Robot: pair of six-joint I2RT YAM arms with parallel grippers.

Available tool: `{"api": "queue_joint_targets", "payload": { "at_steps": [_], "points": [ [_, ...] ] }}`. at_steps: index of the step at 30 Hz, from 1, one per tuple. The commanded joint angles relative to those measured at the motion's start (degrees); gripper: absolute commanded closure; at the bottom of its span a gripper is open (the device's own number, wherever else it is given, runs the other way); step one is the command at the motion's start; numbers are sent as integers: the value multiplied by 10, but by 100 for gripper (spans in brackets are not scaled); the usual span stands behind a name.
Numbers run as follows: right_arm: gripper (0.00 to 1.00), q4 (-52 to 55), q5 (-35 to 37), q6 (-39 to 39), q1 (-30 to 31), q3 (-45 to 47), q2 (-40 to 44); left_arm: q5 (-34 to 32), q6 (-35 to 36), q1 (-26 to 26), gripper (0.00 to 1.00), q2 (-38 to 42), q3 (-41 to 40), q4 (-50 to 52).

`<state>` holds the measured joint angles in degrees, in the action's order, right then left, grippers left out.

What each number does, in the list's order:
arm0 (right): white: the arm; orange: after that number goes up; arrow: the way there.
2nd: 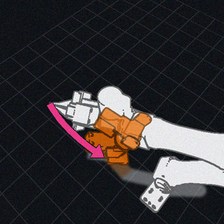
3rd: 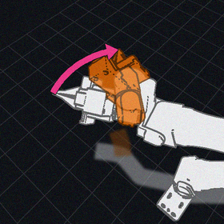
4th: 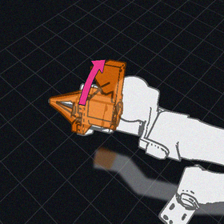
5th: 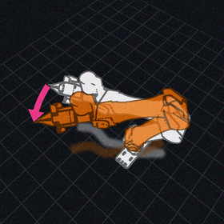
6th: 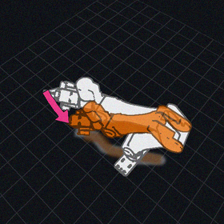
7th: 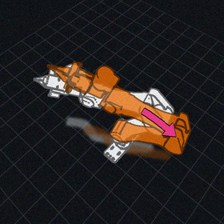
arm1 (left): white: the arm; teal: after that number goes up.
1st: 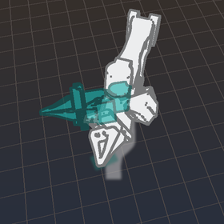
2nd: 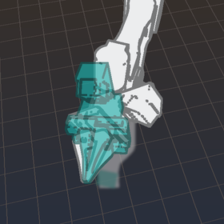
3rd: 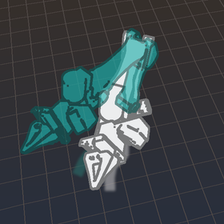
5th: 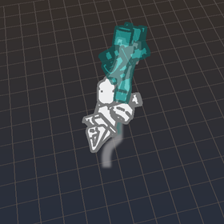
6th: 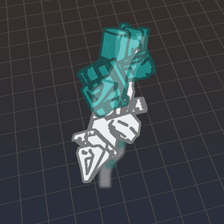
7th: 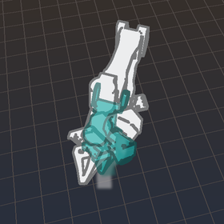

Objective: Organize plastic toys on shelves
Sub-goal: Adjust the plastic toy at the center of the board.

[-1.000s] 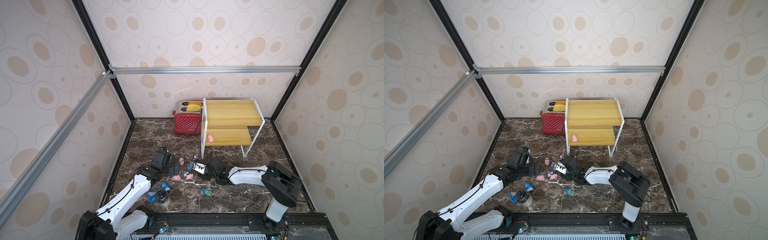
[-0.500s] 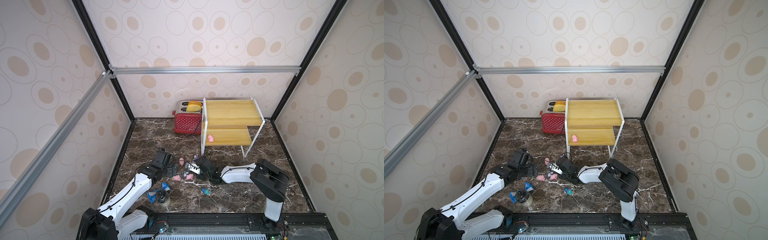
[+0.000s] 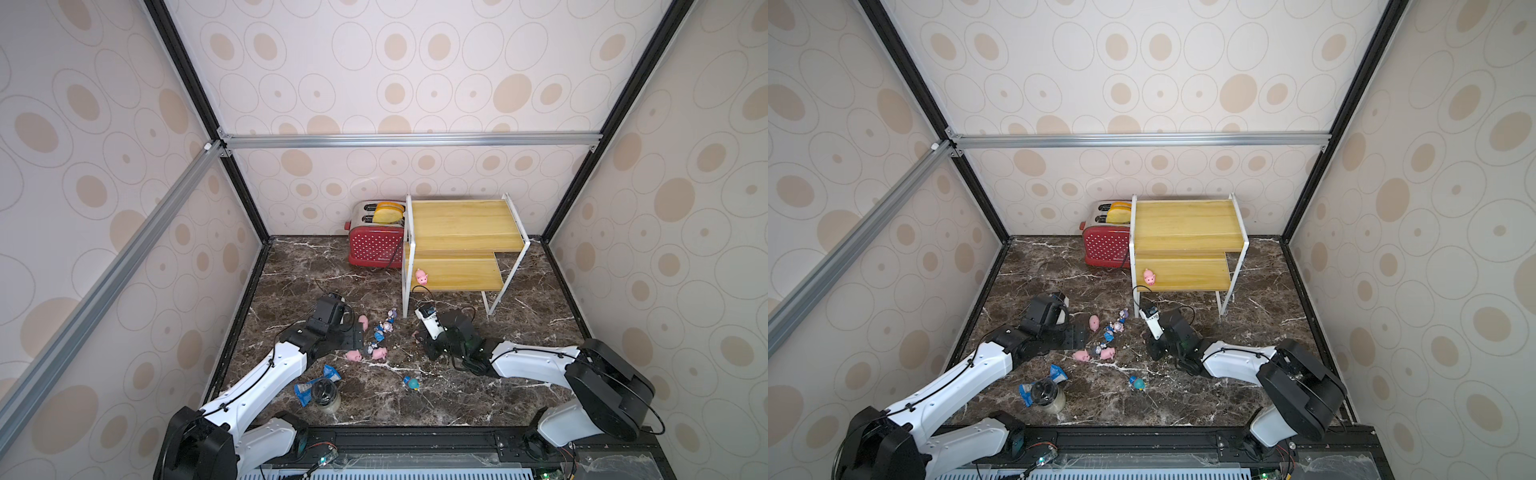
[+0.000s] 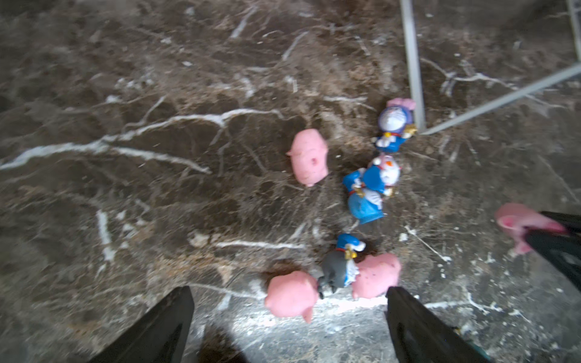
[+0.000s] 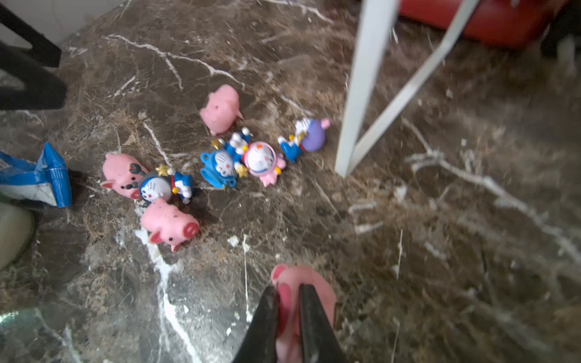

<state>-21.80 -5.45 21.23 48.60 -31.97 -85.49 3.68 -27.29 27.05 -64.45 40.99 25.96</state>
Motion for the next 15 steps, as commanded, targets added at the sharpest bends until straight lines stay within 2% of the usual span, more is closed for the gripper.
{"api": "queue_joint_targets", "payload": {
  "at_steps": [1,5,8,15],
  "points": [
    [83,-89,-70,153,-34,49,-14,68,30,34,1,-12,24,-57],
    [79,-157,-101,215,-72,90,-40,105,30,47,1,-17,14,-104],
    [72,-187,-101,249,-95,123,-47,118,41,60,1,-19,10,-123],
    [55,-152,-81,253,-144,172,5,130,43,70,1,-18,2,-140]
  ]
}}
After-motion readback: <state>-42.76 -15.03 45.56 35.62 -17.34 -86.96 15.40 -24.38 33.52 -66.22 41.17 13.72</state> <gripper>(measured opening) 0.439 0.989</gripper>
